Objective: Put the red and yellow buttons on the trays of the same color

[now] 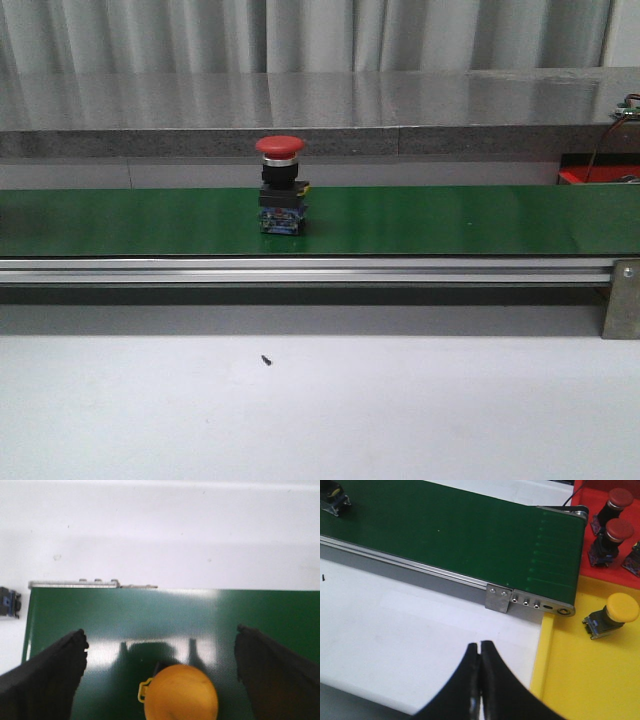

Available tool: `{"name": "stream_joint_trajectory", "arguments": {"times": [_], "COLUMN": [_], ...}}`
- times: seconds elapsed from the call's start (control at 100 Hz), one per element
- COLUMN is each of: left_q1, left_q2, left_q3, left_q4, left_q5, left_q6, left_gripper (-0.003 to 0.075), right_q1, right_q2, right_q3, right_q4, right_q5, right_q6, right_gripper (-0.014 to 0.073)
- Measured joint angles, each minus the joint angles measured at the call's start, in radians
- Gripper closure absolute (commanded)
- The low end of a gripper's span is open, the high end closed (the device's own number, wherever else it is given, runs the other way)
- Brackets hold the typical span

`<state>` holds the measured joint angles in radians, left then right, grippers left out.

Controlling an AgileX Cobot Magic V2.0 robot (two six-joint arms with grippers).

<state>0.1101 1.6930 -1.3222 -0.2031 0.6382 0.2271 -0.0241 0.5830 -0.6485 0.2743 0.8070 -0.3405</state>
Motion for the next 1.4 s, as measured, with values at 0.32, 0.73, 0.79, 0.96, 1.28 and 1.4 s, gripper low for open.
{"name": "stream_joint_trajectory", "arguments": {"times": [0.32, 0.73, 0.79, 0.96, 1.28, 1.4], "left_q1": [-0.011, -0.011, -0.011, -0.011, -0.011, -0.011], "left_q2": [-0.216, -0.735, -0.808, -0.98, -1.127, -1.127], "left_q3": [0.039, 0.398, 0.452, 0.604, 0.738, 0.738], "left_q4": [0.0, -0.021, -0.029, -0.041, -0.084, -0.096], "left_q5": [0.001, -0.045, -0.045, -0.063, -0.127, -0.137], "left_q6": [0.039, 0.043, 0.043, 0.047, 0.049, 0.049], "left_gripper": [0.0131, 0.0174, 0.0227, 0.0504, 0.074, 0.074], "right_q1": [0.0, 0.0, 0.0, 0.0, 0.0, 0.0], "right_q2": [0.0, 0.0, 0.0, 0.0, 0.0, 0.0], "right_q3": [0.0, 0.0, 0.0, 0.0, 0.0, 0.0], "right_q4": [0.0, 0.0, 0.0, 0.0, 0.0, 0.0], "right_q5": [0.0, 0.0, 0.0, -0.007, -0.008, -0.002], "right_q6": [0.0, 0.0, 0.0, 0.0, 0.0, 0.0], "right_gripper": [0.0662, 0.0662, 0.0662, 0.0662, 0.0659, 0.0652]}}
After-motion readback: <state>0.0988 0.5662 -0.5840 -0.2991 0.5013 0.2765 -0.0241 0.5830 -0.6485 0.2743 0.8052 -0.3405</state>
